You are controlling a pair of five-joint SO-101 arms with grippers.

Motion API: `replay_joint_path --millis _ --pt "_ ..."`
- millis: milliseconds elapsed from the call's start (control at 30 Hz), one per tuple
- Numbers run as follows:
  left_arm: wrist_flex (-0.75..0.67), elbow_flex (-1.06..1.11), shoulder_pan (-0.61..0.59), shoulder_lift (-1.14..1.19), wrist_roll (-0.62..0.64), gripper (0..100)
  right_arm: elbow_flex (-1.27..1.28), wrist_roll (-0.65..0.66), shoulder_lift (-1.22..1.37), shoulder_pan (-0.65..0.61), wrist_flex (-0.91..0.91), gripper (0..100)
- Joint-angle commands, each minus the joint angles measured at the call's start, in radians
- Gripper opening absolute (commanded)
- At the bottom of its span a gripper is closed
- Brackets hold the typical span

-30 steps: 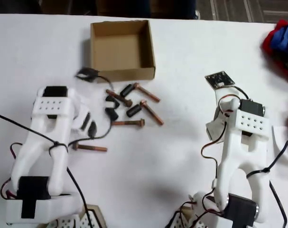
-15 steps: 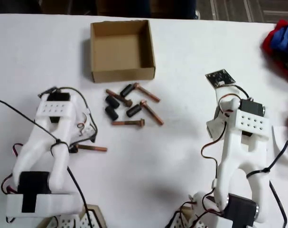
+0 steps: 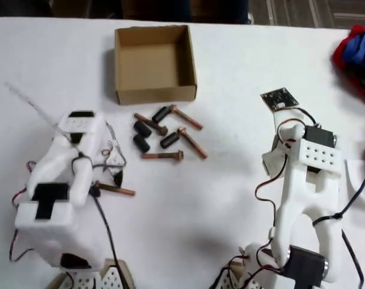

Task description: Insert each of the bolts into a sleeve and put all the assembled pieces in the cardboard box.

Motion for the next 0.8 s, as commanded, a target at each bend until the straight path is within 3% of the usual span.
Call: replay_joint_path --millis 0,67,200,433,500,767 --pt "0.121 -0.176 0.025 0.091 -0.031 10 -0.006 0.005 -0.044 0.008 -0.007 2.2" --pt "0.203 -0.286 0.026 0.146 -0.103 1 -0.006 0.005 -0.044 0.008 -0.005 2.2" --pt "0.334 -0.529 0.02 0.252 -0.302 4 -0.006 0.005 -0.044 0.008 -0.005 2.2" --pt "0.338 -0.768 0.026 0.371 -0.812 2 -0.006 0.005 -0.044 0.008 -0.002 2.2" --pt "0.338 -0.8 0.032 0.402 -0.836 2 -0.006 0.005 -0.044 0.008 -0.002 2.2" --pt "0.338 -0.839 0.064 0.531 -0.721 3 -0.006 0.005 -0.044 0.008 -0.004 2.2"
